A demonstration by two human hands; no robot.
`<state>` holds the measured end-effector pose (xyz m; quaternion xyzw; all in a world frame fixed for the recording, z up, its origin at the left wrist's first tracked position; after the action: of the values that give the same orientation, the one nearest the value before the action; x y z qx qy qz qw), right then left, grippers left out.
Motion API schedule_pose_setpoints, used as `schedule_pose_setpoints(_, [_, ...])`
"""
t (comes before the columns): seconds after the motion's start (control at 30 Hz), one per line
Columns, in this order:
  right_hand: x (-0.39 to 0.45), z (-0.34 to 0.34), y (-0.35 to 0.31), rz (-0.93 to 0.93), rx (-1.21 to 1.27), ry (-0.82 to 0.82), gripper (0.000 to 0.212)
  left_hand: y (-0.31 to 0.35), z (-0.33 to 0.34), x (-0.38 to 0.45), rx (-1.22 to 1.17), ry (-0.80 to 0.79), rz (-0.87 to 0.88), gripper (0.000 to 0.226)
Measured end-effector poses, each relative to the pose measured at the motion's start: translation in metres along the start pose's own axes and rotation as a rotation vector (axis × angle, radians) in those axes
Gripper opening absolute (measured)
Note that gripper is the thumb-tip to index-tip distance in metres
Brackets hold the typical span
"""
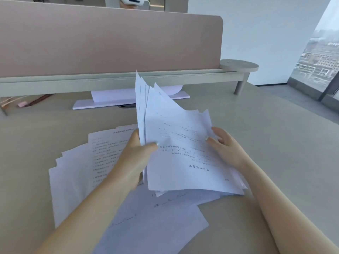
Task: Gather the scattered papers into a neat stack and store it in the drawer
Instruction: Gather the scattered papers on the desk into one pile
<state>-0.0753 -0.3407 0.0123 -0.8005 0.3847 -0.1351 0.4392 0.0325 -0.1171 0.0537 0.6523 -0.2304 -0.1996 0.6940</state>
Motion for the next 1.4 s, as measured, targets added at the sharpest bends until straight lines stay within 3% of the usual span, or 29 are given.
schedule_pose_setpoints(0.13, [-0.011,0.036,-0.012,-0.050,-0.113,-0.103,0.059,-0.004,-0.042,-0.041,0.003,-0.014,-0.024,0.045])
schedule_pose_setpoints(0.23, [-0.014,0.046,-0.016,-0.053,-0.289,-0.055,0.061,-0.019,-0.078,-0.059,0.516,-0.064,-0.033,0.067])
schedule_pose_setpoints(0.33, [-0.016,0.046,-0.018,-0.039,-0.307,-0.043,0.060,-0.044,-0.121,-0.063,1.197,-0.008,-0.114,0.059])
schedule_pose_setpoints(0.47, [-0.019,0.047,-0.019,-0.041,-0.402,-0.024,0.049,-0.059,-0.138,-0.059,1.407,-0.038,-0.185,0.060])
schedule_pose_setpoints(0.57, [-0.016,0.048,-0.020,-0.097,-0.456,0.018,0.034,-0.059,-0.126,-0.047,1.427,-0.065,-0.120,0.061])
schedule_pose_setpoints(0.73, [-0.005,0.038,-0.013,-0.053,-0.466,0.032,0.044,-0.064,-0.090,-0.007,1.360,-0.111,-0.008,0.065])
schedule_pose_setpoints(0.83, [-0.003,0.026,-0.005,0.022,-0.508,0.064,0.056,-0.056,-0.060,0.006,1.122,-0.148,0.103,0.063])
schedule_pose_setpoints(0.93, [0.002,0.021,0.000,0.052,-0.550,0.080,0.063,-0.041,-0.073,0.002,0.895,0.033,0.140,0.058])
schedule_pose_setpoints(1.03, [0.006,0.026,-0.001,0.041,-0.604,0.072,0.066,-0.036,-0.120,-0.009,0.974,0.232,0.077,0.051])
schedule_pose_setpoints(1.17, [0.008,0.038,-0.009,0.016,-0.686,0.057,0.068,-0.046,-0.144,-0.015,0.898,0.198,-0.090,0.068])
schedule_pose_setpoints(1.4, [-0.014,0.080,-0.048,-0.156,-0.665,-0.035,0.057,-0.039,-0.127,-0.016,0.645,0.279,0.107,0.072])
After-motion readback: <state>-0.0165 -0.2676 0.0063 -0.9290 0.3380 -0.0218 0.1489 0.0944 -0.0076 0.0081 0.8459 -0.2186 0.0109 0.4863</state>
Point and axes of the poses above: each hand's wrist, its own x-axis towards the middle knuckle, its own z-axis out of the palm, y = z × x, the point moved 5 cm from there along x, towards the middle knuckle, and after that the axes turned 9 degrees about z, right-handed, at the moved point
